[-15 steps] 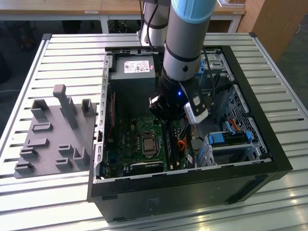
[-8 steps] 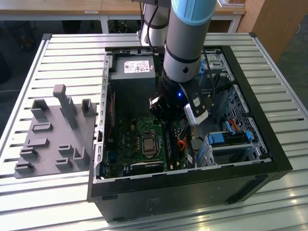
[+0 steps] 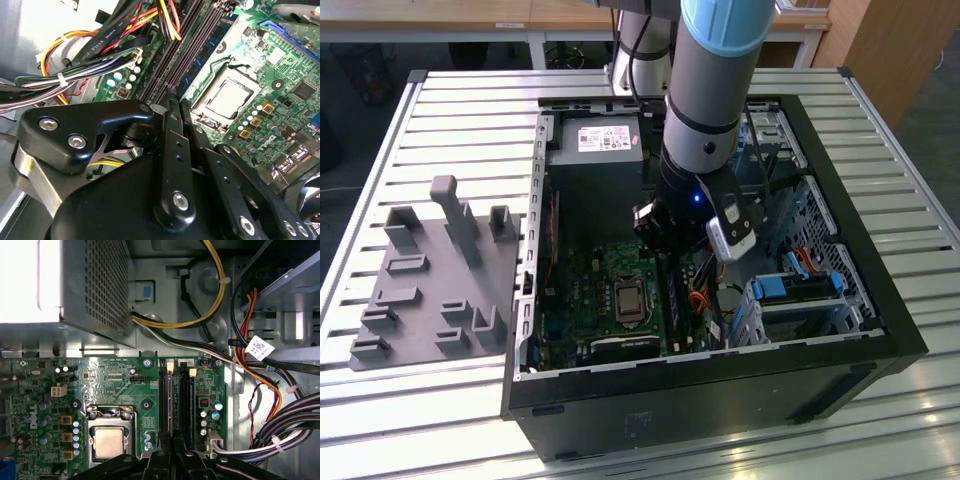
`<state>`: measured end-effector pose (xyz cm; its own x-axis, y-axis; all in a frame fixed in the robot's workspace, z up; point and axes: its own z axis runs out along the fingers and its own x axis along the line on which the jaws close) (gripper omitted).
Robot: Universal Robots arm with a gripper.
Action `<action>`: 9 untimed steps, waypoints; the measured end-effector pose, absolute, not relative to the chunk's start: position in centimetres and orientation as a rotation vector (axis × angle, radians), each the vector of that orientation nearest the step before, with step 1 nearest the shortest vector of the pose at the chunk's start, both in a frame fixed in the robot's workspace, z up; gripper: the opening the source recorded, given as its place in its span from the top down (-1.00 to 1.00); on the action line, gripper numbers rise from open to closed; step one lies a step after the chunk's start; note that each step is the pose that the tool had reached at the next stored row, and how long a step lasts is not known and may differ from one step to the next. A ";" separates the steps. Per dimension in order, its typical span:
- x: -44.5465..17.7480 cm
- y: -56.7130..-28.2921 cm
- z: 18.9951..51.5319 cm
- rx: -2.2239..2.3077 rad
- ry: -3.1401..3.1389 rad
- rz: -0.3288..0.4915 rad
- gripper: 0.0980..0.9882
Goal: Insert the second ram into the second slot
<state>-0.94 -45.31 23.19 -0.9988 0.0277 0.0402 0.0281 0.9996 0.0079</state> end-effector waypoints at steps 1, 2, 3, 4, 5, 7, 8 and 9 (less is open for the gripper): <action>-0.9 -45.4 23.1 -0.043 -3.101 -0.014 0.91; -0.9 -45.4 23.1 -0.043 -3.100 -0.014 0.91; -0.9 -45.5 23.0 -0.043 -3.098 -0.014 0.91; -0.9 -45.5 23.0 -0.043 -3.096 -0.014 0.91; -0.9 -45.6 22.9 -0.043 -3.094 -0.014 0.91; -0.9 -45.6 22.9 -0.043 -3.092 -0.014 0.91; -0.8 -45.6 22.9 -0.043 -3.092 -0.014 0.91; -0.8 -45.6 22.9 -0.043 -3.092 -0.014 0.91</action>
<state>-0.80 -45.62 22.86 -0.9984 0.0275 0.0497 0.0279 0.9996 0.0082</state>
